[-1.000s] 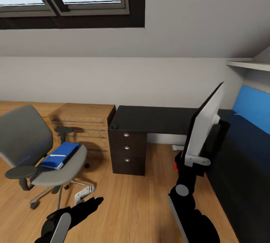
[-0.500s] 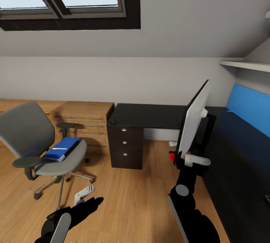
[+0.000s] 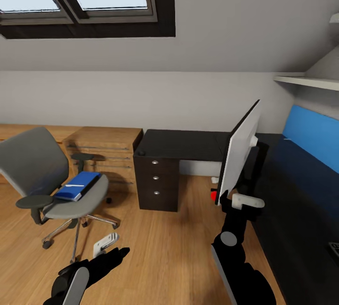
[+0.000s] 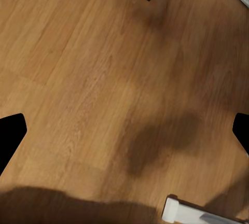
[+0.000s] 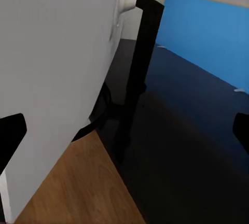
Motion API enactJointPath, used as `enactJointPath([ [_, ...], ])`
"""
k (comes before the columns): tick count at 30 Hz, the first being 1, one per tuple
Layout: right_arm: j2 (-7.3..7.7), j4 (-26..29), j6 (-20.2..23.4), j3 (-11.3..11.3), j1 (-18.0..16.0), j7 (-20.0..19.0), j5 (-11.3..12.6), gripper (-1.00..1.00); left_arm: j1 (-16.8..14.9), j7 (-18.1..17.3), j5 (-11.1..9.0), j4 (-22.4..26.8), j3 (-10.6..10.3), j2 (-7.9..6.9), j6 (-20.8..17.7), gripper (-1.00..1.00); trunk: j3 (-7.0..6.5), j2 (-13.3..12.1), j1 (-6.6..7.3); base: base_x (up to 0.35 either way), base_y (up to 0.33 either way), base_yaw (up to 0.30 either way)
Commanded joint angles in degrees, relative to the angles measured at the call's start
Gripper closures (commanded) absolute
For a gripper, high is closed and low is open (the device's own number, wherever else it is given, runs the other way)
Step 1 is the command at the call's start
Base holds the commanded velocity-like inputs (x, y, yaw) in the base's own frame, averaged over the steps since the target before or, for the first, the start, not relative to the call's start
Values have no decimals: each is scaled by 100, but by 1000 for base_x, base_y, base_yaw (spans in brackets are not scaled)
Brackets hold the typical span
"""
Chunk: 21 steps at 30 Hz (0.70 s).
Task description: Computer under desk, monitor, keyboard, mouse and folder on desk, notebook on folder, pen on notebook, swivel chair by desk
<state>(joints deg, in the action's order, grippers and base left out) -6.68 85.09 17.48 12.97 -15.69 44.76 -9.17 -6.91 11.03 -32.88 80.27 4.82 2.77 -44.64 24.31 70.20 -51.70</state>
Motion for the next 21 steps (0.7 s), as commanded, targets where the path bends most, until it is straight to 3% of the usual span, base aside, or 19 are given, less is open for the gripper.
enactJointPath([
  [1, 0, 0, 67, 11, -4, 16, -41, -100, -4, 45, -67, 7, 3, 5, -27, -100, 7, 4, 0, -278, 0, 0],
  [8, 0, -1, 63, 6, -4, 16, -44, -100, -4, 44, -69, 7, 1, 5, -27, -100, 7, 4, 0, -309, -29, 0],
  [21, 0, -1, 57, 5, -4, 5, -41, -100, -4, 43, -69, 7, 8, 4, -27, -100, 7, 4, 0, -290, -152, 0],
])
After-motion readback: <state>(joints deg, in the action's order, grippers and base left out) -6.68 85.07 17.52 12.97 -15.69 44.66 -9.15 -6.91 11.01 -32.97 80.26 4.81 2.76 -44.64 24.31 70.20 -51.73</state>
